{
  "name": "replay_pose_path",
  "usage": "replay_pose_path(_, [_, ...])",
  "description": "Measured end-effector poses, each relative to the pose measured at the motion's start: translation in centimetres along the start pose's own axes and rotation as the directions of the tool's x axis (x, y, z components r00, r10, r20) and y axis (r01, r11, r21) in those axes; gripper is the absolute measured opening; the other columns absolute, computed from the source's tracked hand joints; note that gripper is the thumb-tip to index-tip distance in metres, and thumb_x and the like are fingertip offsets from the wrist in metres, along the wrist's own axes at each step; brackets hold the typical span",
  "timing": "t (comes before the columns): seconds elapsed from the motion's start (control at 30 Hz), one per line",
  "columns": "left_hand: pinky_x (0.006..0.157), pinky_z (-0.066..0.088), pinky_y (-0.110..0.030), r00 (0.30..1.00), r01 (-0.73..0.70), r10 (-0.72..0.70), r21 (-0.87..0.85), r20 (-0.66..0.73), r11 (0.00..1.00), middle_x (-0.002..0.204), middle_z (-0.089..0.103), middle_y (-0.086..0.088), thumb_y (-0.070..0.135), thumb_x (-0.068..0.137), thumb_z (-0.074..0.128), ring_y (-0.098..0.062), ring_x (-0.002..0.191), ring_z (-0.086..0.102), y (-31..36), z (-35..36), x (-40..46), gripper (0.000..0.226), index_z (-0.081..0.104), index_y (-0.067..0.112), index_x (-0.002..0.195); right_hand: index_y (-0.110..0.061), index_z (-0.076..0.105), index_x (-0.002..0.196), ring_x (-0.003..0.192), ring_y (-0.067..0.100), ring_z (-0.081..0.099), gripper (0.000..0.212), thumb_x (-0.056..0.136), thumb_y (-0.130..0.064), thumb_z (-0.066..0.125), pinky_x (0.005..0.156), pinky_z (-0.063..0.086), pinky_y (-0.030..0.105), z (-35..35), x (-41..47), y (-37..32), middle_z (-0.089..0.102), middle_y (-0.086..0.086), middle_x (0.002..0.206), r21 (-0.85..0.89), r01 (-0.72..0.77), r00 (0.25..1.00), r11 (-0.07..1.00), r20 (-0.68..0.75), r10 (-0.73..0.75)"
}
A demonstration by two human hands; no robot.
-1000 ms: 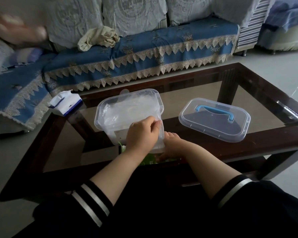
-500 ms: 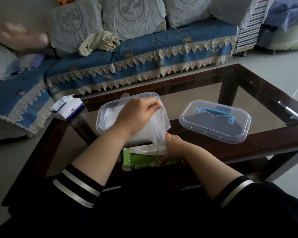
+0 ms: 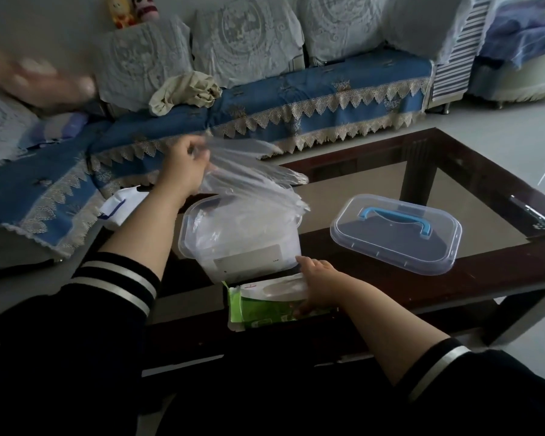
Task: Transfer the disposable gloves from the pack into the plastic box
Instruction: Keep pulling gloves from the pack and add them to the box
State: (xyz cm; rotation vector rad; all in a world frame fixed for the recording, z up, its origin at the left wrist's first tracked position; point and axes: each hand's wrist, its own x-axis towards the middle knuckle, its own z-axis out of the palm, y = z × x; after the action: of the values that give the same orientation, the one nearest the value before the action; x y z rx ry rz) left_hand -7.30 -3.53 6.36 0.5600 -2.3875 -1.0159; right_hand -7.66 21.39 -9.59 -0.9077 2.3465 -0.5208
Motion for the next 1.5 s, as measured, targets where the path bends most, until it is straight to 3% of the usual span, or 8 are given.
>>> replay_pose_path(0.2, [0.083,0.044,-0.037,0.996,0.074,-0.084,0.396,0.009,0.915,0.135,0.053,-0.015,0.023,0.099,0.053,-0.033,0.114,0.056,-4.2,2.1,-1.0,0.044,0.04,0.016,0.141,-0.018,0.005,0.152,0.145,0.028,0.011,0.114,0.07,-0.039,0.082,0.116,0.02,0.053,-0.5,0.0,-0.1,0.02,0.005,0.156,-0.038,0.018,0.999,0.999,0.044,-0.016])
replay_pose_path(0.53, [0.069,0.048,-0.043,0.987,-0.1,-0.053,0.844,0.15,0.527,0.116,0.06,-0.021,0.021,0.1,0.049,-0.038,0.1,0.062,-6.9,2.4,-2.6,0.031,0.039,0.008,0.126,-0.018,0.018,0.149,0.141,0.027,0.02,0.107,0.068,-0.042,0.082,0.113,0.029,0.051,-0.5,0.0,-0.3,0.027,0.005,0.151,-0.094,0.019,0.999,0.995,0.04,-0.016])
replay_pose_path(0.67, [0.069,0.043,-0.04,0.993,-0.077,-0.051,0.892,0.111,0.446,0.121,0.056,-0.017,0.026,0.101,0.046,-0.036,0.107,0.058,-6.7,2.3,-2.9,0.028,0.051,0.01,0.123,-0.019,0.017,0.149,0.142,0.027,0.018,0.107,0.068,-0.042,0.082,0.113,0.028,0.051,-0.3,0.0,-0.3,0.027,0.005,0.151,-0.094,0.012,0.999,0.996,0.033,-0.009])
replay_pose_path(0.87, [0.089,0.043,-0.042,0.999,-0.007,-0.034,0.926,0.022,0.378,0.134,0.045,-0.014,0.038,0.1,0.042,-0.032,0.124,0.037,-6.4,2.0,-3.7,0.042,0.061,0.009,0.124,-0.021,0.017,0.15,0.142,0.028,0.019,0.103,0.072,-0.054,0.075,0.113,0.027,0.053,-0.2,0.0,-0.5,0.027,0.005,0.152,-0.055,-0.006,1.0,0.998,0.009,0.006])
replay_pose_path(1.03, [0.094,0.038,-0.04,0.994,-0.105,0.043,0.856,0.097,0.506,0.13,0.048,-0.008,0.04,0.098,0.046,-0.03,0.119,0.038,-7.1,2.1,-4.6,0.037,0.067,0.018,0.119,-0.028,0.022,0.147,0.139,0.029,0.023,0.091,0.076,-0.06,0.068,0.11,0.029,0.054,-0.1,-0.1,-0.8,0.032,0.006,0.149,-0.051,-0.029,0.999,0.998,-0.028,0.028])
replay_pose_path(1.2, [0.103,0.029,-0.04,0.956,-0.177,-0.103,0.821,0.275,0.543,0.141,0.044,-0.003,0.045,0.091,0.061,-0.028,0.129,0.032,-6.7,2.2,-5.3,0.04,0.06,0.029,0.127,-0.027,0.025,0.146,0.138,0.028,0.026,0.092,0.073,-0.058,0.071,0.109,0.031,0.053,0.0,-0.1,-1.0,0.034,0.005,0.147,-0.084,-0.041,0.999,0.996,-0.032,0.039])
replay_pose_path(1.37, [0.107,0.029,-0.041,0.886,-0.349,-0.163,0.856,0.434,0.382,0.145,0.042,-0.005,0.023,0.091,0.063,-0.027,0.132,0.032,-5.4,1.7,-4.1,0.051,0.048,0.033,0.138,-0.027,0.025,0.146,0.138,0.028,0.025,0.091,0.074,-0.058,0.071,0.109,0.03,0.053,0.0,-0.1,-1.0,0.033,0.004,0.148,-0.092,-0.034,0.999,0.995,-0.028,0.032])
replay_pose_path(1.5, [0.105,0.035,-0.043,0.903,-0.361,-0.08,0.848,0.421,0.389,0.14,0.045,-0.008,-0.008,0.09,0.045,-0.03,0.131,0.035,-3.0,1.8,-3.8,0.06,0.052,0.027,0.137,-0.028,0.025,0.146,0.138,0.027,0.026,0.09,0.074,-0.057,0.071,0.108,0.029,0.052,-0.2,-0.1,-0.8,0.033,0.004,0.148,-0.077,-0.02,1.0,0.997,-0.015,0.019])
